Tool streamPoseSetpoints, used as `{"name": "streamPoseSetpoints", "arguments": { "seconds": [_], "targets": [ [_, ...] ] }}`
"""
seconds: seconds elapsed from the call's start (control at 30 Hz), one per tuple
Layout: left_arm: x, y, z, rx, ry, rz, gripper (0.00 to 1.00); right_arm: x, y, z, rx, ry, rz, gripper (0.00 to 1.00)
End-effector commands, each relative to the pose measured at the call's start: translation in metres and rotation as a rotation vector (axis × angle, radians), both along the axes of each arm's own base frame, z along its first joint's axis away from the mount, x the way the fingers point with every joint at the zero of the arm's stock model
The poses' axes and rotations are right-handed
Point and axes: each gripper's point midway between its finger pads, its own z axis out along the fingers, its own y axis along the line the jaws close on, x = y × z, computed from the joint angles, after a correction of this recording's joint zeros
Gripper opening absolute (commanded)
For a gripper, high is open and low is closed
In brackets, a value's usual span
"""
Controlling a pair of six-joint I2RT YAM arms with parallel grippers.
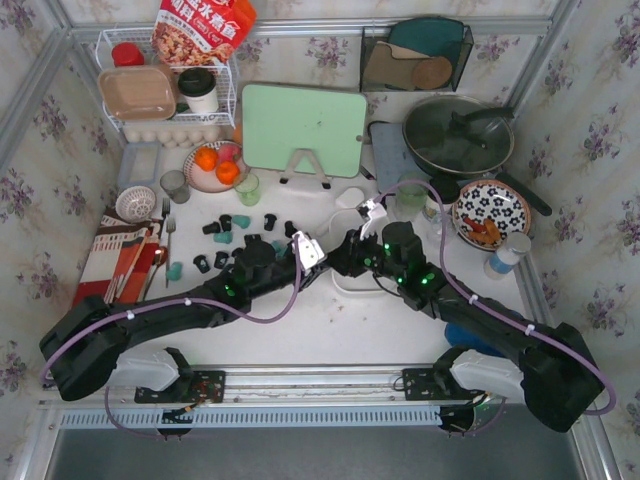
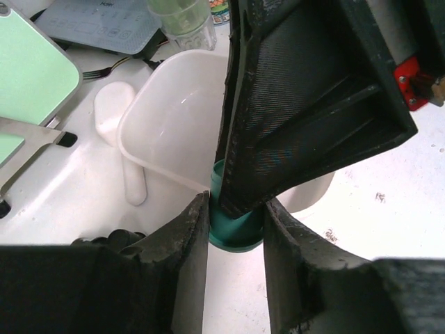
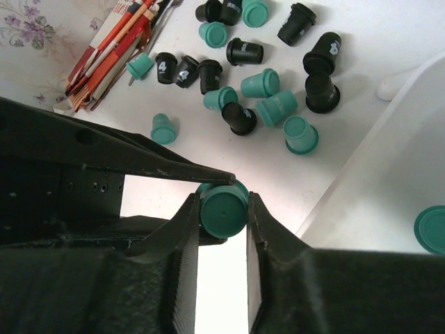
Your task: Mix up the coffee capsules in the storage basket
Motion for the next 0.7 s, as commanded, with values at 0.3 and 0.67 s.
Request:
{"name": "streamPoseSetpoints", "arguments": {
  "seconds": [0.3,0.67],
  "targets": [
    [0.030,0.031,0.012,-0.033,0.035,0.281,0.78,0.042,-0.045,0.010,-0.080,-0.134,-0.323,0.02],
    [0.059,0.133,-0.062,0.154,0.406,0.980,0.99,0.069,-0.094,-0.058,-0.371,-0.152,-0.541,0.20]
  ]
}}
